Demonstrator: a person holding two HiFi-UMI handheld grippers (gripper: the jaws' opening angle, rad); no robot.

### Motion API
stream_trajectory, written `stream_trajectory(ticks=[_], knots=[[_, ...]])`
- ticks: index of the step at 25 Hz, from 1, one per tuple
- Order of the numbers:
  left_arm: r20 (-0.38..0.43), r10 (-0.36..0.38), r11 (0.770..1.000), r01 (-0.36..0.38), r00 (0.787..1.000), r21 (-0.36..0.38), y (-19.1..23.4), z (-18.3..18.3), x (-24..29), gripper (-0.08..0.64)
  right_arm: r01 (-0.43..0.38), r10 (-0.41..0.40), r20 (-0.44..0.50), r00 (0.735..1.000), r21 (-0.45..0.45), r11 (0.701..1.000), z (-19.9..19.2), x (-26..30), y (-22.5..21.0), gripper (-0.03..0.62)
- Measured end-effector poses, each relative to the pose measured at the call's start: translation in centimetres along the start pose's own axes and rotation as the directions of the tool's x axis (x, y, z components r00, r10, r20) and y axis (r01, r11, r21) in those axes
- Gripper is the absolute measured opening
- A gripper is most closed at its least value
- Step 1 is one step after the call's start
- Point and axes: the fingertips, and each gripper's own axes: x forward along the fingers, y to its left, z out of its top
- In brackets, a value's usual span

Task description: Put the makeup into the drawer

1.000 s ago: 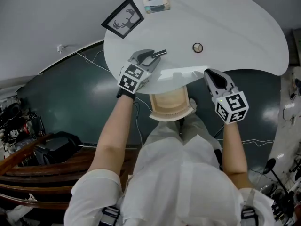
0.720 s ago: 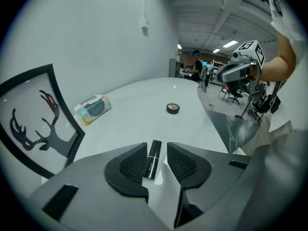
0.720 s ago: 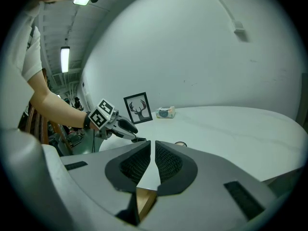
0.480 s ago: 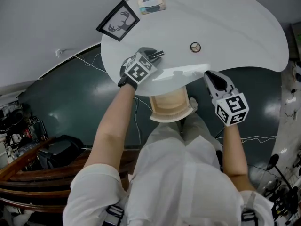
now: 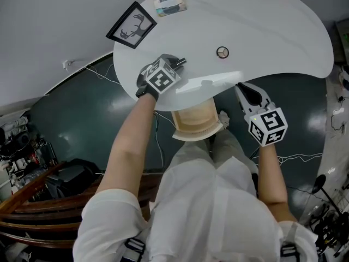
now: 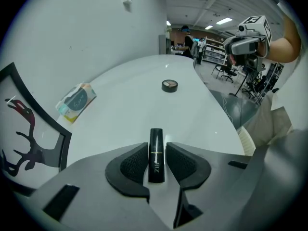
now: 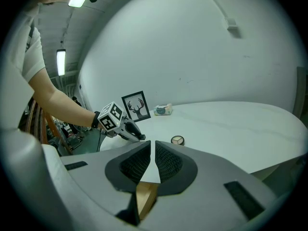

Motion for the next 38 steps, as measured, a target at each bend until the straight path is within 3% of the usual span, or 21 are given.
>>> stream_trajectory(ticks=[15,38], knots=[[0.017,-0.006,1.0,0.006,1.0,0.015,-3.5,-0.6,-1.0,0.103,-0.016,0.016,0.002,1.0,-0.004,1.0,-0.3,-0.8,0.0,0.011],[0.075,-0.091,0.995,0.088,0.993,0.038,-16.9,-0.7,-2.0,0.103,-0.083,0.082,-0.02,0.996,-0.033,0.996,-1.7,-2.1,0.7,0.011]])
